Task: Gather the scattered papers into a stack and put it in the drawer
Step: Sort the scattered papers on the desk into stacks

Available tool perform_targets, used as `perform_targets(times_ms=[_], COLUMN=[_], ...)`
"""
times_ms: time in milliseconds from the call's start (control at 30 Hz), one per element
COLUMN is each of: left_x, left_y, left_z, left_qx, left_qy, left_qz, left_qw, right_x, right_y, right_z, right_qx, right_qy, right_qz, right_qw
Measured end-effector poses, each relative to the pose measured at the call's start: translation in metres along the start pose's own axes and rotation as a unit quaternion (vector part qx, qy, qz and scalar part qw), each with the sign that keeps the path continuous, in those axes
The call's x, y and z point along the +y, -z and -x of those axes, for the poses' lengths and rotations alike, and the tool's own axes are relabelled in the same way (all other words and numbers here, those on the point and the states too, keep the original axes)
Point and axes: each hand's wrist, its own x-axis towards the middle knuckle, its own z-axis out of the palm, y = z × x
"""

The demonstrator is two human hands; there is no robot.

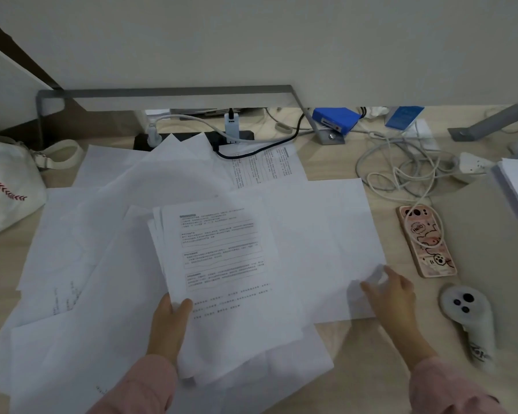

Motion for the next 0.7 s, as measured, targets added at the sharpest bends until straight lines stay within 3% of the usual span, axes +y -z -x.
perform_targets(times_ms=[167, 333, 567, 700], left_x=[-0.001, -0.004, -0.002, -0.002], left_y=[0.009, 0.011, 0.011, 0.012], left_z=[-0.004, -0.007, -0.009, -0.009], left_qx=[0.019, 0.015, 0.008, 0.003], left_qy=[0.001, 0.041, 0.050, 0.054], left_qz=[-0.020, -0.011, -0.010, -0.014], left_qw=[1.000, 0.999, 0.999, 0.998], right_x=[-0.001, -0.019, -0.043, -0.046], right_y=[0.005, -0.003, -0.018, -0.020], right_z=[-0.016, -0.007, 0.013, 0.015], right_qx=[-0.021, -0.101, -0.165, -0.079], right_qy=[-0.094, -0.142, -0.081, -0.058], right_qz=[-0.051, -0.260, -0.190, -0.118], right_qw=[0.994, 0.950, 0.964, 0.988])
